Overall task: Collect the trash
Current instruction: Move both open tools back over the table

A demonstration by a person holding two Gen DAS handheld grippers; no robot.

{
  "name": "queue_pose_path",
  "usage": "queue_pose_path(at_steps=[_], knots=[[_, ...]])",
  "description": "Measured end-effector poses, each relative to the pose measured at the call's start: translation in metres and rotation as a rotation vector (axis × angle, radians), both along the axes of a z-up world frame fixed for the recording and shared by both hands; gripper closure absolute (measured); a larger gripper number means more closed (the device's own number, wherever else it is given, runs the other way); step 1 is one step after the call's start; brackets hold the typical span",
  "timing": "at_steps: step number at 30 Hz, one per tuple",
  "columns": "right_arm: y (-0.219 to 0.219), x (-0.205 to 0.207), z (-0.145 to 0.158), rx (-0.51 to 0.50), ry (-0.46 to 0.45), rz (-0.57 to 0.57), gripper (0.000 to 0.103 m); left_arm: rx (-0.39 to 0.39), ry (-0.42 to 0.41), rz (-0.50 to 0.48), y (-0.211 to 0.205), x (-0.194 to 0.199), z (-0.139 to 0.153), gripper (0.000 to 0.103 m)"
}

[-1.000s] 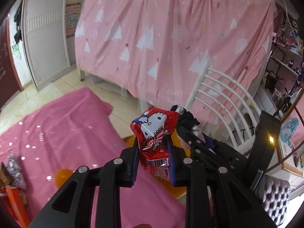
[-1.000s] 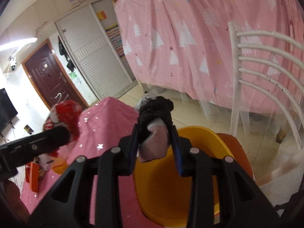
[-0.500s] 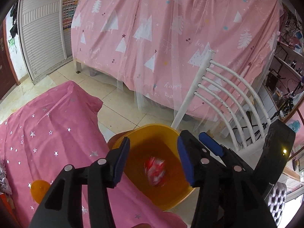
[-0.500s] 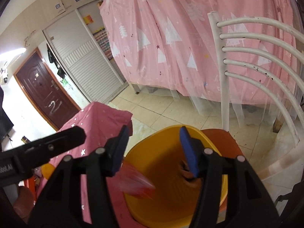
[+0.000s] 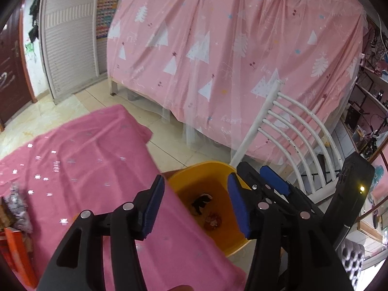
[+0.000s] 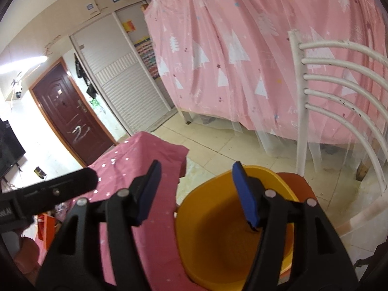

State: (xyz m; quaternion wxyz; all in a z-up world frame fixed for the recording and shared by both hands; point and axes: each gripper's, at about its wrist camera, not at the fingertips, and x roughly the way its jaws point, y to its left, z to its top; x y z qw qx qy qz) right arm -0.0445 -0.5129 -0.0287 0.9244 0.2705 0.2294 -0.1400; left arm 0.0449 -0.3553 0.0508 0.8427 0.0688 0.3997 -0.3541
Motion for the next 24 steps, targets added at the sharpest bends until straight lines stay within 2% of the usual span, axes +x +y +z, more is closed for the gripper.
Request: queue_pose_path(at_steps=[9, 14, 18, 24], knots=[[0.046, 0.017, 0.014, -0.039, -0.022, 0.121, 0.036, 0.03, -0.08, 0.15, 0.076, 0.006, 0.026, 0.047], [0.081, 0.027, 0.023, -0.063, -0.037, 0.232, 0.032, 0.039, -0.138, 0.234, 0.125, 0.012, 0.044, 0.044], [0.107, 0.034, 0.031, -0.1, -0.042, 0.308, 0.026, 0.05, -0.149, 0.302, 0.156, 0.019, 0.048, 0.042], [0.139, 0.05, 0.036, -0.152, -0.031, 0.407, 0.023, 0.086, -0.173, 0.417, 0.21, 0.026, 0.047, 0.041]])
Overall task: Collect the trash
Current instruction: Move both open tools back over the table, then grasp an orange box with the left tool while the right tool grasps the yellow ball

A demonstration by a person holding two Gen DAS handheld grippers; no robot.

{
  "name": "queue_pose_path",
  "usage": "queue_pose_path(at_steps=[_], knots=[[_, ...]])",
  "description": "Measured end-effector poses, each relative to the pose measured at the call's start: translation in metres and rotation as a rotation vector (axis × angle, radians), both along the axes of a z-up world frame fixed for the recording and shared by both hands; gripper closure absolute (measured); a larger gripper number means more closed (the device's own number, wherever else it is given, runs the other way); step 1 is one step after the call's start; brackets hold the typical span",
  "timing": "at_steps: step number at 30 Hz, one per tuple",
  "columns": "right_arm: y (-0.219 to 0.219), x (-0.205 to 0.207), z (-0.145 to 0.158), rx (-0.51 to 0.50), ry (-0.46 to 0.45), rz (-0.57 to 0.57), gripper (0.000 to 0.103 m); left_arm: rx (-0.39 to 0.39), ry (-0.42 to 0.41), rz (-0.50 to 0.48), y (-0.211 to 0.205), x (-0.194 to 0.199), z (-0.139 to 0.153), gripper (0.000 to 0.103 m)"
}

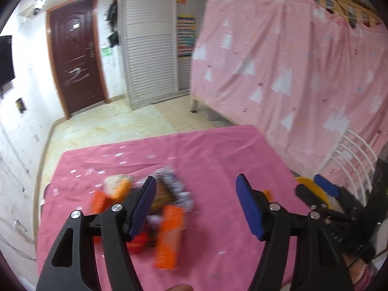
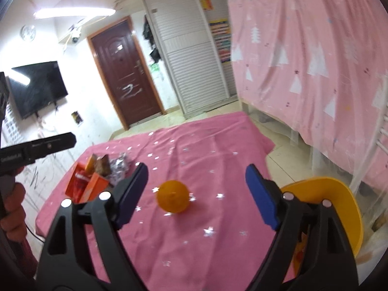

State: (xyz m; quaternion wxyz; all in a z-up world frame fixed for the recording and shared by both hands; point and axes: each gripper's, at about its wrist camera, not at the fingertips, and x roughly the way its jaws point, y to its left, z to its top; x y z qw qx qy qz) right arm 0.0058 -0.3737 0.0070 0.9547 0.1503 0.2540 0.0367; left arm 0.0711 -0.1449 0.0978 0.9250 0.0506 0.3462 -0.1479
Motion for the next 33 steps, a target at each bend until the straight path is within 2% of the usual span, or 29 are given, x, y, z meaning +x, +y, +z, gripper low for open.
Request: queue_pose_path(at_steps=[7, 15, 20, 24, 28, 30, 32, 33], knots=[[0.023, 0.018, -0.001, -0.09, 0.032, 0.065, 0.021, 0.032, 0.001, 0.118, 0.07, 0.012, -0.009, 0.04], [0.042, 0.041, -0.013, -0.175, 0.102, 0.119, 0.021, 0.071, 0.084, 0.161, 0.114, 0.032, -0.051, 0.04], [0.049, 0.05, -0.018, -0.21, 0.141, 0.141, 0.021, 0.037, 0.128, 0.164, 0.125, 0.045, -0.075, 0.04], [0.05, 0.057, -0.022, -0.21, 0.188, 0.157, 0.02, -0.026, 0.169, 0.171, 0.136, 0.053, -0.089, 0.041], [0.053, 0.062, -0.027, -0.208, 0.221, 0.176, 0.021, -0.052, 0.179, 0.149, 0.139, 0.054, -0.097, 0.053], [0.053, 0.064, -0.029, -0.203, 0.237, 0.183, 0.021, -0.065, 0.179, 0.134, 0.139, 0.053, -0.099, 0.065], [0.053, 0.066, -0.03, -0.197, 0.248, 0.191, 0.027, -0.067, 0.179, 0.12, 0.138, 0.054, -0.101, 0.07], [0.051, 0.067, -0.031, -0.19, 0.256, 0.185, 0.035, -0.068, 0.177, 0.114, 0.137, 0.054, -0.102, 0.072]])
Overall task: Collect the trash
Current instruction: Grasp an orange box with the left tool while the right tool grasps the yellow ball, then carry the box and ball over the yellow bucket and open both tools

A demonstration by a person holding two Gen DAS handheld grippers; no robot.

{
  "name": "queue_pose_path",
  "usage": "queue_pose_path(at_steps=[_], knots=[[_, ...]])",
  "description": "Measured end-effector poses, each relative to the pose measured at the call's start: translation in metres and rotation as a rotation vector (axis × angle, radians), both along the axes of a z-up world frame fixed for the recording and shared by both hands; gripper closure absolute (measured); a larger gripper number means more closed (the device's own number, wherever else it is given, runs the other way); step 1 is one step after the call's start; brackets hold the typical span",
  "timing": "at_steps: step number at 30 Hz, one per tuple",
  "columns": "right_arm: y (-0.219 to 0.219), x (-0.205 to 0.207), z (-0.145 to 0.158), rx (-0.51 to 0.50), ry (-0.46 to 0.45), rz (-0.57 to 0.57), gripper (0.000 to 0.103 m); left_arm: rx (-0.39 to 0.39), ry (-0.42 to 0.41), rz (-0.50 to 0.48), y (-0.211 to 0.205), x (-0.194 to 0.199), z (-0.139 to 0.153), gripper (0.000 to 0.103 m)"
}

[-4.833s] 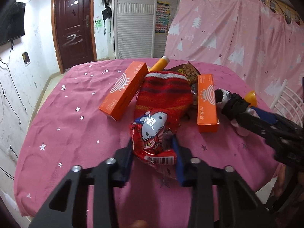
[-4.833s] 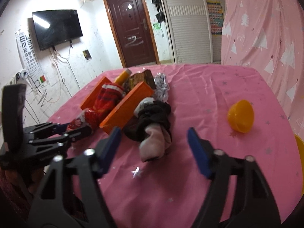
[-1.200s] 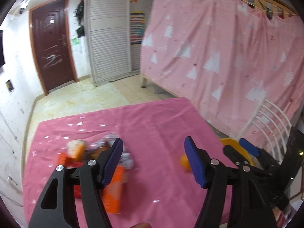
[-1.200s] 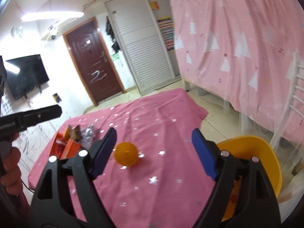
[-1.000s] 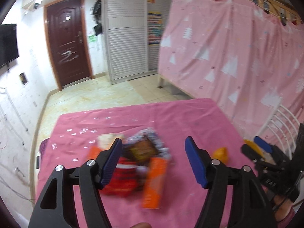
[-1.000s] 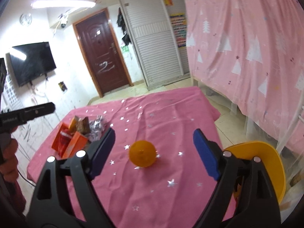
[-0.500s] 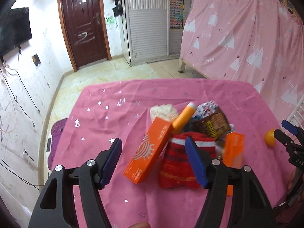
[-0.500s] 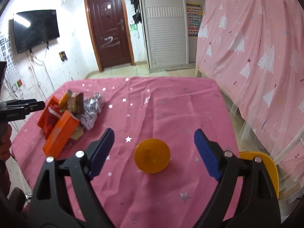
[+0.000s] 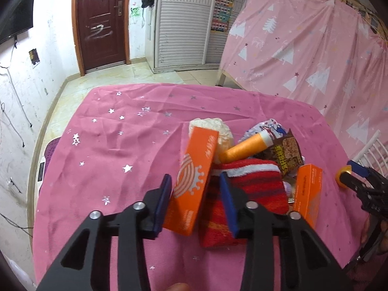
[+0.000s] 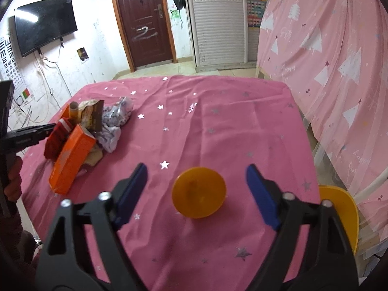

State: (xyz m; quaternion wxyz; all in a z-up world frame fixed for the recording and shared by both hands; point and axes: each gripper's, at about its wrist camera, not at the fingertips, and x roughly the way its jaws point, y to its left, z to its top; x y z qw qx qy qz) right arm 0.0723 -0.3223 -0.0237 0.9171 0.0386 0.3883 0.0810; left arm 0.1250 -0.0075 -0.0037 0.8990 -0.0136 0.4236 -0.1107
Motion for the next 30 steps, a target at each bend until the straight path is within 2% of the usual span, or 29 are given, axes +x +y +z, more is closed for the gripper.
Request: queue_pose_path(at_steps=[1, 3, 8, 10, 14, 21, 26, 30], knots=[[-0.002, 0.001, -0.001, 0.006, 0.006, -0.006, 0.038, 0.001, -0.003, -0.004, -0.001, -0.001, 0.0, 0.073], [-0.004, 0.002, -0.002, 0.018, 0.014, 0.002, 0.041, 0.019, -0.008, 0.003, -0.001, -0.001, 0.0, 0.082], [0.001, 0.003, -0.004, 0.006, 0.025, 0.025, 0.048, 0.046, -0.012, 0.026, -0.001, -0.005, 0.0, 0.086], [0.001, 0.002, -0.005, 0.003, 0.02, 0.024, 0.064, 0.049, -0.011, 0.038, -0.001, -0.007, 0.002, 0.087], [0.0, -0.001, -0.003, 0.003, -0.003, 0.019, 0.064, 0.044, -0.038, 0.054, 0.001, -0.013, 0.012, 0.087], [-0.005, -0.005, 0.001, 0.022, -0.031, 0.011, 0.064, 0.044, -0.111, 0.034, -0.01, -0.03, 0.048, 0.087], [-0.017, -0.009, 0.008, 0.016, -0.056, -0.027, 0.064, 0.031, -0.152, -0.044, -0.042, -0.04, 0.07, 0.087], [-0.036, -0.018, 0.022, 0.033, -0.1, -0.064, 0.064, 0.011, -0.153, -0.141, -0.087, -0.041, 0.077, 0.087]])
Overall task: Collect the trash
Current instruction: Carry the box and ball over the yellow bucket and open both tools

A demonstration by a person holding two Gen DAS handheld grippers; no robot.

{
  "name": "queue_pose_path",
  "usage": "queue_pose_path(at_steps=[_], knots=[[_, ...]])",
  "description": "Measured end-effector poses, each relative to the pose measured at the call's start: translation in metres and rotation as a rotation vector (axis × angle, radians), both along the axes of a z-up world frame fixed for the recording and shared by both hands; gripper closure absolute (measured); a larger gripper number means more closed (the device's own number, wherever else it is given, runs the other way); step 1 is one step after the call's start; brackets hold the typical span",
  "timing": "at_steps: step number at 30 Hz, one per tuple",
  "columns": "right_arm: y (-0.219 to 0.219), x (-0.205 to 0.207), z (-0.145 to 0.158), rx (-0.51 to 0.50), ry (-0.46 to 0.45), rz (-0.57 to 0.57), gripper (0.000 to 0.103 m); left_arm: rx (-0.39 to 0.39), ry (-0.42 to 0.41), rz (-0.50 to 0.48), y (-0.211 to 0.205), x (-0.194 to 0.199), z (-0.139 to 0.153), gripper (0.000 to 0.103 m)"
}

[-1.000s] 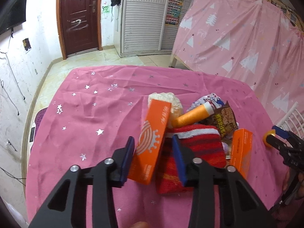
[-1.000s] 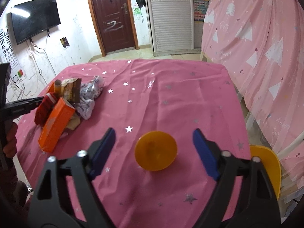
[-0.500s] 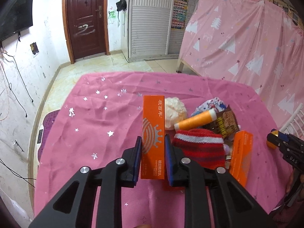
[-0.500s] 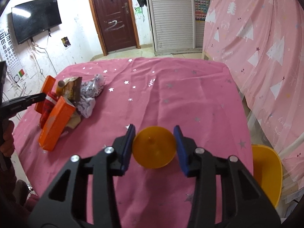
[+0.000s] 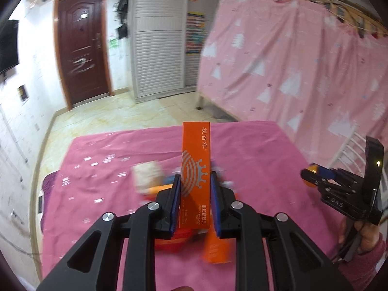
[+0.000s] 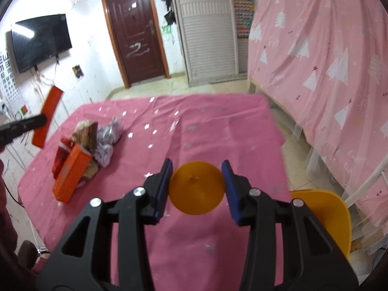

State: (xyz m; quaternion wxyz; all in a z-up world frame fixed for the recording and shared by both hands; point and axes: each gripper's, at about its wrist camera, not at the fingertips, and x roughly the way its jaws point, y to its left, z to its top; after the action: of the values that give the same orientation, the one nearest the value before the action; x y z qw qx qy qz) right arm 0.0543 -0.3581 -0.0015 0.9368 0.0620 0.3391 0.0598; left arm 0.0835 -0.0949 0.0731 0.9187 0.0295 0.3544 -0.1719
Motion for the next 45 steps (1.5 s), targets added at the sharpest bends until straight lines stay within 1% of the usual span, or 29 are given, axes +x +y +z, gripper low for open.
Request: queue_pose_path(at_steps=[3, 7, 16, 17, 20, 23, 25, 26, 28, 29, 30, 32, 36, 37, 38, 39, 40, 45], knots=[[-0.022, -0.011, 0.012, 0.027, -0.04, -0.055, 0.064, 0.004, -0.002, -0.06, -0.035, -0.001, 0.001, 0.087], [-0.055, -0.024, 0.021, 0.061, -0.075, -0.126, 0.064, 0.016, 0.006, -0.142, -0.088, -0.004, 0.0, 0.087], [-0.124, -0.053, 0.022, 0.114, -0.099, -0.287, 0.064, 0.035, 0.056, -0.334, -0.206, -0.018, -0.017, 0.087], [-0.13, -0.055, 0.022, 0.121, -0.102, -0.301, 0.064, 0.039, 0.067, -0.352, -0.222, -0.019, -0.021, 0.087], [-0.145, -0.061, 0.021, 0.131, -0.104, -0.337, 0.063, 0.032, 0.114, -0.396, -0.253, -0.02, -0.033, 0.087], [-0.155, -0.063, 0.018, 0.143, -0.101, -0.356, 0.063, 0.017, 0.154, -0.424, -0.273, -0.021, -0.044, 0.087], [-0.158, -0.064, 0.016, 0.142, -0.098, -0.37, 0.063, 0.012, 0.17, -0.426, -0.283, -0.018, -0.05, 0.086], [-0.16, -0.065, 0.015, 0.142, -0.096, -0.373, 0.063, 0.005, 0.192, -0.429, -0.288, -0.015, -0.054, 0.086], [-0.162, -0.066, 0.015, 0.146, -0.097, -0.382, 0.063, -0.005, 0.215, -0.432, -0.293, -0.013, -0.059, 0.083], [-0.162, -0.066, 0.015, 0.146, -0.098, -0.387, 0.063, -0.01, 0.223, -0.433, -0.295, -0.012, -0.06, 0.076], [-0.162, -0.066, 0.015, 0.147, -0.099, -0.388, 0.063, -0.011, 0.223, -0.427, -0.296, -0.012, -0.061, 0.066], [-0.161, -0.065, 0.015, 0.147, -0.098, -0.39, 0.063, -0.01, 0.215, -0.414, -0.295, -0.013, -0.061, 0.056], [-0.162, -0.063, 0.013, 0.141, -0.08, -0.394, 0.063, -0.002, 0.203, -0.379, -0.284, -0.01, -0.057, 0.054], [-0.162, -0.062, 0.012, 0.139, -0.075, -0.397, 0.062, -0.006, 0.203, -0.37, -0.279, -0.009, -0.056, 0.054], [-0.162, -0.06, 0.011, 0.138, -0.071, -0.4, 0.058, -0.007, 0.198, -0.359, -0.273, -0.009, -0.054, 0.054], [-0.162, -0.06, 0.011, 0.136, -0.07, -0.4, 0.046, -0.006, 0.194, -0.352, -0.269, -0.008, -0.052, 0.054], [-0.161, -0.059, 0.011, 0.134, -0.071, -0.399, 0.04, -0.008, 0.191, -0.347, -0.264, -0.007, -0.051, 0.054], [-0.152, -0.054, 0.012, 0.114, -0.07, -0.382, 0.039, -0.018, 0.176, -0.309, -0.237, -0.003, -0.04, 0.053]])
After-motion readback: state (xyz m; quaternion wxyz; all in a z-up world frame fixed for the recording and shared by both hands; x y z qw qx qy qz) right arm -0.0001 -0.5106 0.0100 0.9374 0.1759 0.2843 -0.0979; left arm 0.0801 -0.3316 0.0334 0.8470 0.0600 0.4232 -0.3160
